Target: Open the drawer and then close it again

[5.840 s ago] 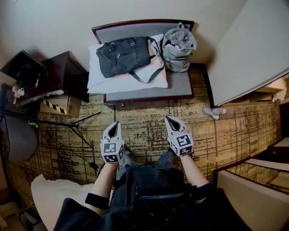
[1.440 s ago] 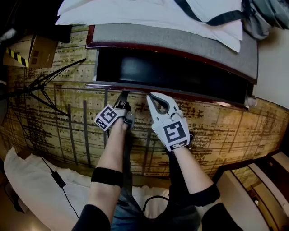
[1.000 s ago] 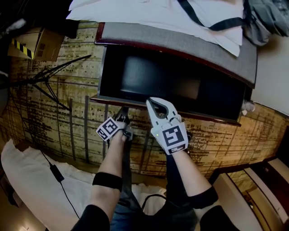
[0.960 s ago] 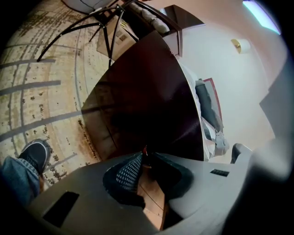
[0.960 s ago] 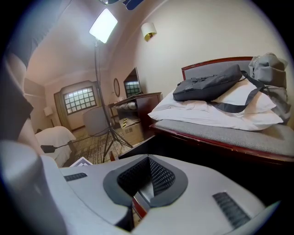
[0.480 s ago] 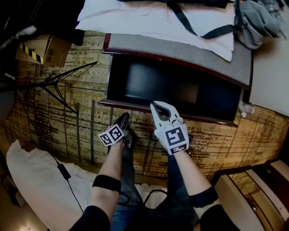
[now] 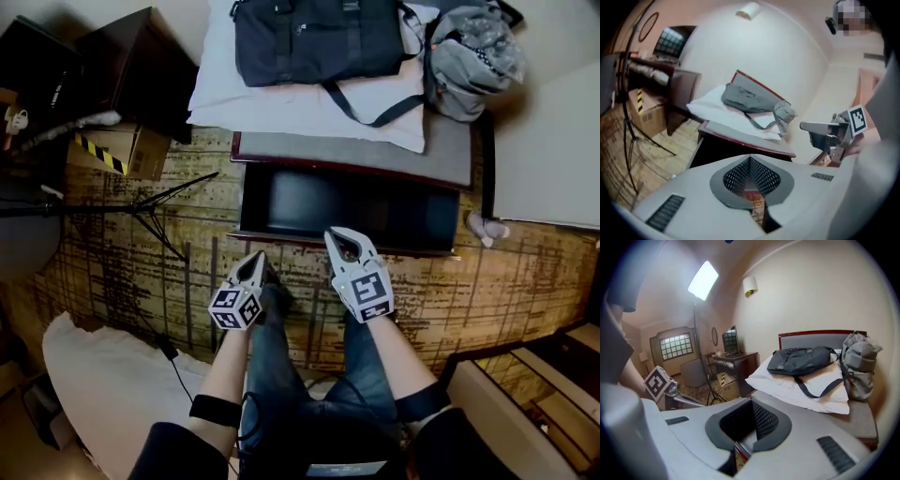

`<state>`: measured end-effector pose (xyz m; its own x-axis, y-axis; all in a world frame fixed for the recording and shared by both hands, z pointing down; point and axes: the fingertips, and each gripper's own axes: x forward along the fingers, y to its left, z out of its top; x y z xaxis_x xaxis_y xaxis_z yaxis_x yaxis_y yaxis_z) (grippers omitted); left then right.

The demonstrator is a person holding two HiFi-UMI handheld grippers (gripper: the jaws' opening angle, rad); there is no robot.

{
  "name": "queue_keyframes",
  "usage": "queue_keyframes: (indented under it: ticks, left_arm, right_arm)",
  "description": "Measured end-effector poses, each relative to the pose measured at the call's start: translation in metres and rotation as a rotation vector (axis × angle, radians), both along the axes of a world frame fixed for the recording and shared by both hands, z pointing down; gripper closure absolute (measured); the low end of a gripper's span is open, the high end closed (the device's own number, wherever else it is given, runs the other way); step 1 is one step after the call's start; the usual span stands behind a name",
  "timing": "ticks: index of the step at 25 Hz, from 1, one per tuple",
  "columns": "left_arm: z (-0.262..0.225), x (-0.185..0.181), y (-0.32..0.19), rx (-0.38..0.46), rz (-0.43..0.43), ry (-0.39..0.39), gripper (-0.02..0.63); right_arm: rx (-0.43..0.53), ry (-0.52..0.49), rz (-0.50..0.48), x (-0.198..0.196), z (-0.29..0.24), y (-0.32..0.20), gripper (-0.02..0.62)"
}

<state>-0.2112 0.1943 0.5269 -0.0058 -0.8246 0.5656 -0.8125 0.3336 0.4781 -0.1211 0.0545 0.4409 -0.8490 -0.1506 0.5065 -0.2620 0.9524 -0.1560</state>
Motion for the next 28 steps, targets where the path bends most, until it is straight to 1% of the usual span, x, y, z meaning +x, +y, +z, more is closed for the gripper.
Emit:
queue_keyframes:
  ticks: [4, 7, 9, 13, 18, 20, 23, 28]
  left_arm:
    - [-0.092, 0.002, -0.022, 0.025, 0.079, -0.195, 0.604]
    - [-0.160, 0.002, -0.041, 0.065, 0.100, -0.308, 0.603]
    - [-0.200, 0.002, -0.050, 0.083, 0.098, -0.361, 0.604]
    - [-0.265, 0.009, -0.064, 0.126, 0.086, -0.410, 0.603]
    - [-0.315, 0.028, -0.077, 0.172, 0.124, -0.463, 0.604]
    - [-0.330, 0.038, -0.080, 0.184, 0.151, -0.485, 0.604]
    - [-0.346, 0.051, -0.078, 0.200, 0.168, -0.502, 0.603]
    - [-0.358, 0.070, -0.077, 0.225, 0.198, -0.517, 0.604]
  right_arm:
    - [0.045, -0.025, 0.013, 0.012, -0.064, -0.014, 0.595]
    - [0.078, -0.042, 0.007, 0.018, -0.106, -0.020, 0.595]
    - [0.092, -0.046, 0.001, 0.025, -0.130, -0.020, 0.595]
    - [0.116, -0.067, 0.016, 0.045, -0.175, -0.020, 0.595]
    - [0.149, -0.087, 0.042, 0.075, -0.215, -0.023, 0.595]
    - [0.169, -0.096, 0.069, 0.088, -0.229, -0.030, 0.595]
    - [0.190, -0.109, 0.121, 0.107, -0.244, -0.040, 0.595]
    - [0.207, -0.125, 0.177, 0.133, -0.259, -0.045, 0.595]
